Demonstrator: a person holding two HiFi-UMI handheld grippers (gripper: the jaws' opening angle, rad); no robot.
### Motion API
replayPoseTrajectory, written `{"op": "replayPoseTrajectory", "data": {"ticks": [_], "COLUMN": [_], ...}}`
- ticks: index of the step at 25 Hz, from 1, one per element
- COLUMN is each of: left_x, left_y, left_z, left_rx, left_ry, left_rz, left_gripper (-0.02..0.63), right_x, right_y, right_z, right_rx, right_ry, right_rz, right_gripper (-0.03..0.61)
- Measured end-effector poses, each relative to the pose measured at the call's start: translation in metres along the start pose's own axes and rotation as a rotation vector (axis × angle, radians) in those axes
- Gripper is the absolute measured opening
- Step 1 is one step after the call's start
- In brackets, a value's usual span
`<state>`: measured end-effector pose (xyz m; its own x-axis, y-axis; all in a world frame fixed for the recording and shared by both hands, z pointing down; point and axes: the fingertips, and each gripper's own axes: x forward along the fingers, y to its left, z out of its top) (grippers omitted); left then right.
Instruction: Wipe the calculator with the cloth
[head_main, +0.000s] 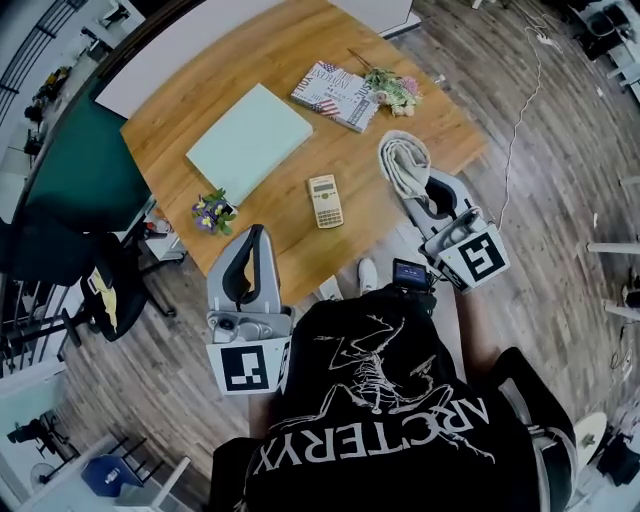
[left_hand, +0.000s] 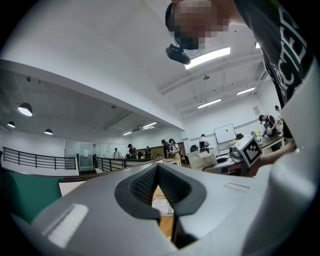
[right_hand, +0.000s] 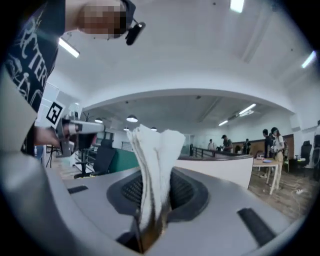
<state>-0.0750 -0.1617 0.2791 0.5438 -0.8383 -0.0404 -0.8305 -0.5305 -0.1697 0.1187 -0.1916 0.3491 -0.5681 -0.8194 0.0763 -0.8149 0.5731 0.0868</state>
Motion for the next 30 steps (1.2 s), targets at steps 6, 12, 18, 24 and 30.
{"op": "replayPoseTrajectory", "data": {"ticks": [6,12,18,24,30], "left_x": [0.01,0.011,0.005,0.006,0.007], "left_y": [-0.005,-0.013,0.006,0.009,0.002], "left_z": [0.004,0.005,-0.002,-0.005,0.014], "left_rx": [-0.016,-0.012,-0.016,-0.02,-0.023], "left_ry": [0.006,0.015,0.02,0.024,0.014], "left_rz": [-0.017,-0.007,0.028,0.041,0.047], "left_gripper": [0.009,0.009,0.009,0.009,0.009], "right_x": [-0.005,-0.002,0.019,0.023,0.005], "right_y": [0.008,0.02,0.028,0.03,0.021], "right_z": [0.051,0.071,0.074,0.075,0.088], "right_rx": [-0.005,-0.009,-0.013,-0.021,-0.026], "right_ry": [-0.13,-0.186,-0.2,-0.212,-0.223], "right_rz": [-0.063,-0.01,0.002,0.013,-0.006], "right_gripper": [0.095,0.095,0.095,0.095,0.095]}}
